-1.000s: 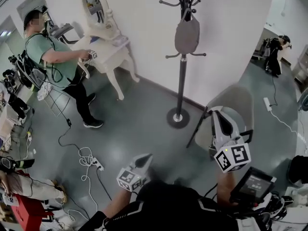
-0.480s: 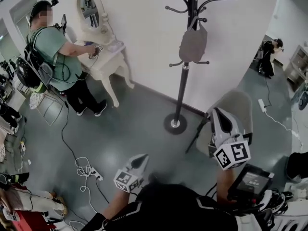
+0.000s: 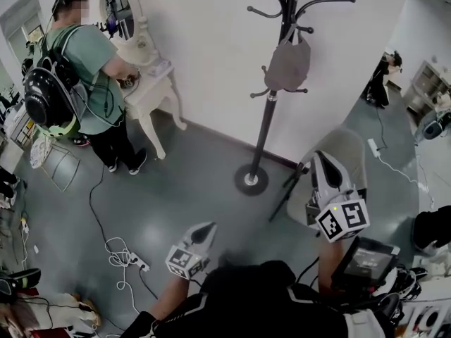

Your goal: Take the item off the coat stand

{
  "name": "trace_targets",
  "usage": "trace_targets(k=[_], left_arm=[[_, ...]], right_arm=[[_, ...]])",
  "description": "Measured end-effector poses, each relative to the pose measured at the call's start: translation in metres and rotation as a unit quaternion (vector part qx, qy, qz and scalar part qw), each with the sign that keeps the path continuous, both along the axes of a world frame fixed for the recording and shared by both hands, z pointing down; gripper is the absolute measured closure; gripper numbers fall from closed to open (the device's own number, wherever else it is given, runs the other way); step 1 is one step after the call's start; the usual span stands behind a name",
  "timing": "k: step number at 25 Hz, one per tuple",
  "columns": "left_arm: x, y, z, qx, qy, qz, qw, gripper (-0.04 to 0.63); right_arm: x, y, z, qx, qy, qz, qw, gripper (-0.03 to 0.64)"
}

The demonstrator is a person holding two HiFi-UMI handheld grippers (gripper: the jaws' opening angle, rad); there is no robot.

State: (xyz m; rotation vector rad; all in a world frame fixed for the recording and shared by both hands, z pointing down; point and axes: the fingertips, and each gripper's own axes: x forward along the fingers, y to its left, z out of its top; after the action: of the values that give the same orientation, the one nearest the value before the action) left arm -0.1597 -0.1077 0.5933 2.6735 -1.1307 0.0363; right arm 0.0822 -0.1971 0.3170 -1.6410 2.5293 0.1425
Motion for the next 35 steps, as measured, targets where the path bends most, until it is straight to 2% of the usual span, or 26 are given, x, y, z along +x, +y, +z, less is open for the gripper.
trace_targets(k=[12, 22, 29, 35], left_arm=[[-0.021, -0.030, 0.026, -0.014, -0.013, 0.000, 0.9998, 0.581], [-0.011, -0.075, 0.022, -0.006, -0.016, -0.029, 0.9995, 0.581], [0.001, -0.103, 0.026, -0.009, -0.017, -0.026, 0.9995, 0.580], [0.007, -0.120, 0.029, -0.010, -0.027, -0.031, 0.9991, 0.581]], right_arm=[[-0.008, -0.031, 0.003, 0.003, 0.005, 0.005, 1.000, 0.607], [0.007, -0.077, -0.009, 0.016, 0.003, -0.004, 1.000, 0.607], [0.021, -0.108, -0.020, 0.031, 0.001, 0.000, 1.000, 0.607], [0.028, -0.134, -0.017, 0.024, -0.003, -0.001, 1.000, 0.604]])
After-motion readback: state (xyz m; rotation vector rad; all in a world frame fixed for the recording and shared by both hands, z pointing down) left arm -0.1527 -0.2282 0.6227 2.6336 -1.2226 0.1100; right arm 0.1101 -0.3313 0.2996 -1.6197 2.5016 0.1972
